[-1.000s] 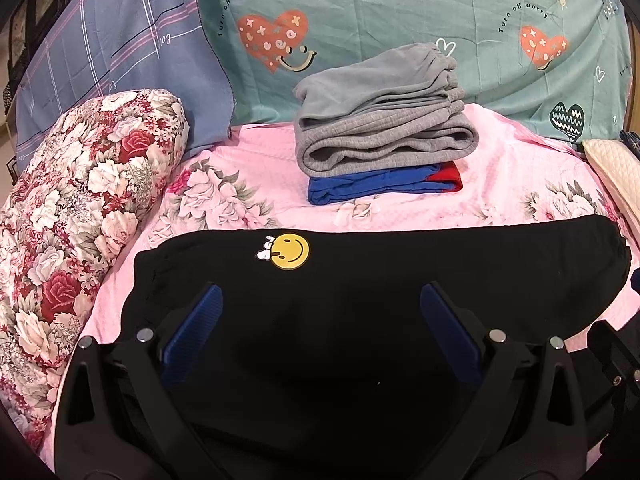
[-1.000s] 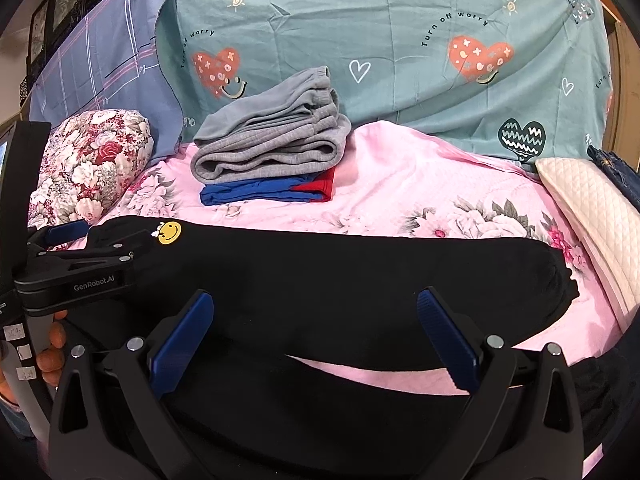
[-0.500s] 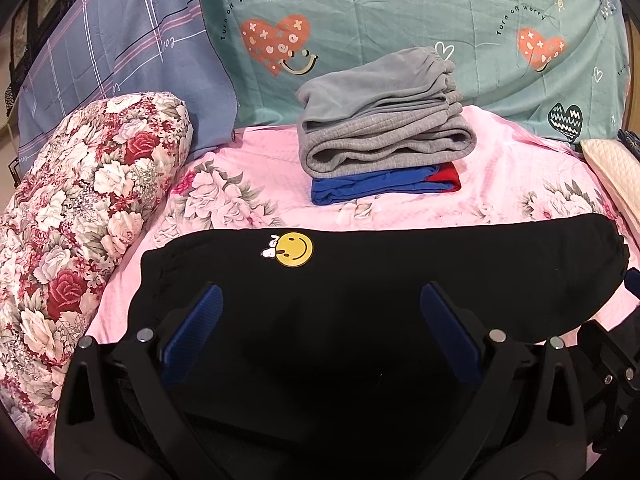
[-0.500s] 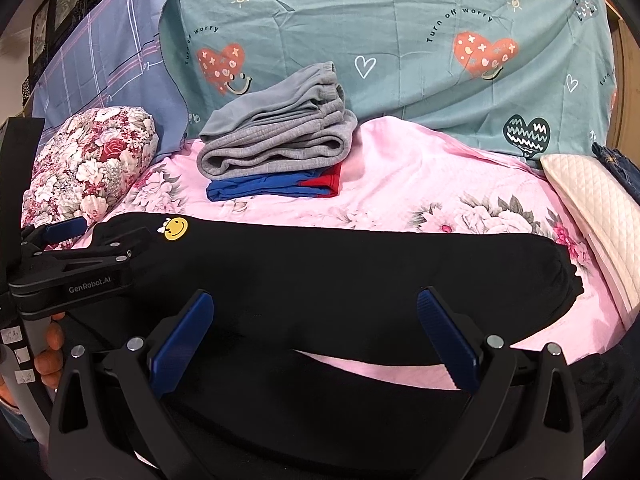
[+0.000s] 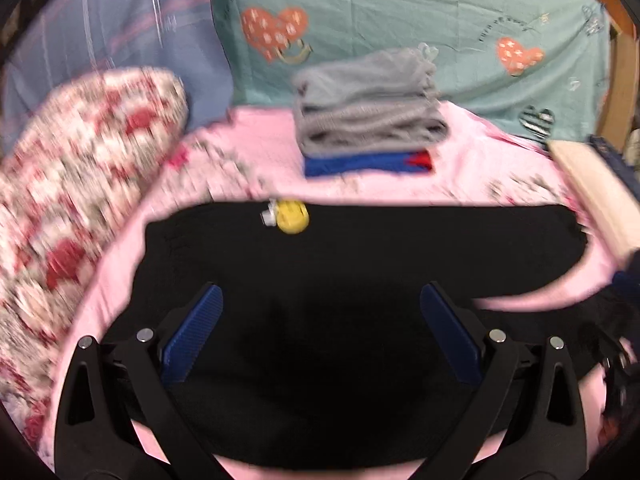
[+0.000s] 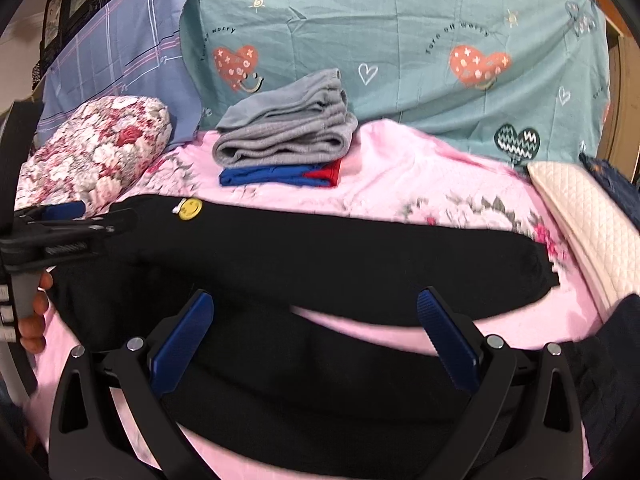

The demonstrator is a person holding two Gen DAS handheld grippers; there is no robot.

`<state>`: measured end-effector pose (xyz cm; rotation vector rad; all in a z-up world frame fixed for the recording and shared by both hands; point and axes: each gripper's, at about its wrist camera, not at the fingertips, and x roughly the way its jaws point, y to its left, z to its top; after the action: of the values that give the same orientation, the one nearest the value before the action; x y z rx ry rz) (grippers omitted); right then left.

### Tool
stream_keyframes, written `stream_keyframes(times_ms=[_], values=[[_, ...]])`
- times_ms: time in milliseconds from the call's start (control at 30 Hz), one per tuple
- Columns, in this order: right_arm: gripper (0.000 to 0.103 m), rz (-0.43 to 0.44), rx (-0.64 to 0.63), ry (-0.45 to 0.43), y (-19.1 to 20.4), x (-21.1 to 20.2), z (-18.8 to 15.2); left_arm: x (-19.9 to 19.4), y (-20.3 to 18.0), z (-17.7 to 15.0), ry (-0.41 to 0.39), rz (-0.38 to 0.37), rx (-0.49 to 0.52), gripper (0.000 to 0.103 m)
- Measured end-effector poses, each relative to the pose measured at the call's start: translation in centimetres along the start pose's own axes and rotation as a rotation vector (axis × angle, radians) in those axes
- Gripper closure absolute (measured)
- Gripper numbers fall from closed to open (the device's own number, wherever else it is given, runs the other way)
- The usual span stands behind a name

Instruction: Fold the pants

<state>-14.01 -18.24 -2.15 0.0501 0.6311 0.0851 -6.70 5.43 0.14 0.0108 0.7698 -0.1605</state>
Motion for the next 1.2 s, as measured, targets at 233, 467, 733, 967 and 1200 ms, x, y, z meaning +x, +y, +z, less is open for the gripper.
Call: stream_keyframes(times_ms=[233, 467, 733, 967, 1200], values=[[0.001, 0.006, 0.023, 0.134, -4.9, -3.3, -5.0, -2.8, 10.6, -6.6, 0.187, -0.164, -0.226, 0.002], [0.001, 0.056, 0.269, 0.273, -10.4, -3.8, -9.5, -1.0, 20.2, -11.4, 0.268, -0.194, -0.667, 0.003], [0.001, -0.046, 0.446, 0.293, -14.9, -5.6, -12.0, 2.6, 21.4, -11.4, 0.268, -0.204, -0.748, 0.004], [0.001, -0.052, 0.622, 0.271, -19.0, -6.5, -14.0, 4.5, 20.9, -10.0, 0.271, -0.208, -0.708, 0.052], [0.003, -0.04, 0.777, 0.241, -22.4, -4.3, -13.8, 5.5, 20.4, -10.0, 0.279, -0.176, -0.683, 0.085]])
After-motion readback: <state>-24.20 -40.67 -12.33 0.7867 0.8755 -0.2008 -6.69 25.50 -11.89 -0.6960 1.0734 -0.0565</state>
